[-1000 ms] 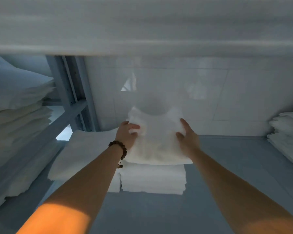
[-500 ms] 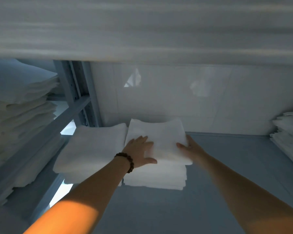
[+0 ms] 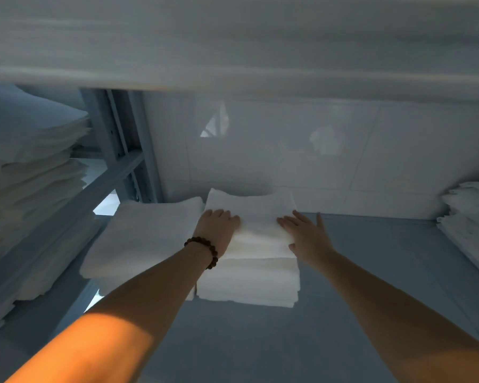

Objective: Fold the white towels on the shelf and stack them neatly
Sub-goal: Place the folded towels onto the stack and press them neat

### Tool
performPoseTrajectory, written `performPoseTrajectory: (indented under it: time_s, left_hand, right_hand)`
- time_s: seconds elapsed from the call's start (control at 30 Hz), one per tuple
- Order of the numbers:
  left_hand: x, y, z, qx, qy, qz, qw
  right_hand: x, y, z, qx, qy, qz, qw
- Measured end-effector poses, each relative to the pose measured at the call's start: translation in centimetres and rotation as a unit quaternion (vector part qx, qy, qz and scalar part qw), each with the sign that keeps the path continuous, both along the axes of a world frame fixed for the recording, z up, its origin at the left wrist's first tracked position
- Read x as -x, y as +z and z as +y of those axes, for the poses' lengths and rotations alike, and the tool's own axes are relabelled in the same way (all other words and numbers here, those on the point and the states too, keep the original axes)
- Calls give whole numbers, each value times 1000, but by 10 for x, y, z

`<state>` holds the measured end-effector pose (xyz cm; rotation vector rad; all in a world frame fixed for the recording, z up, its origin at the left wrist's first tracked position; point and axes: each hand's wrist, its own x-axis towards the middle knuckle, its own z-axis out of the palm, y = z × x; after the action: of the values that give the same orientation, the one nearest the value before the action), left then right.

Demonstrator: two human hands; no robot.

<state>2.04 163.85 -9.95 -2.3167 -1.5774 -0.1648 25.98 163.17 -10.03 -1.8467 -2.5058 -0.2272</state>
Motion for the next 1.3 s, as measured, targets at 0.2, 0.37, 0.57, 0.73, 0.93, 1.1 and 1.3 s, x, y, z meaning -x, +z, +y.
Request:
performPoseTrajectory:
  time_s: [0.2,0.37,0.57,0.73,0.93,1.1,1.3]
  left_hand:
    - [-7,-28,-6,-29,35,-74,996]
    - [-12,-55,-22,-10,61,-85,994]
    - [-19,-47,-20,-29,84,-94,992]
    - [-18,-65,-37,-30,91,-40,995]
    - [-27,-79,-49,-92,43,-42,994]
    - [-34,-76,-42,-99,40,-46,993]
    - [-34,-80,-48,-89,62,-43,993]
  right_hand:
    - [-6,-17,3,-121,45,13,992]
    - [-15,-39,4,-41,42,-15,998]
    - [-23,-32,13,-79,67,25,994]
    - [-33,-46,8,-24,76,21,997]
    - [-48,-55,-6,-78,107,-31,991]
    - [-36,-46,-1,-171,138,28,975]
    - [-33,-47,-11,-129,116,-92,981]
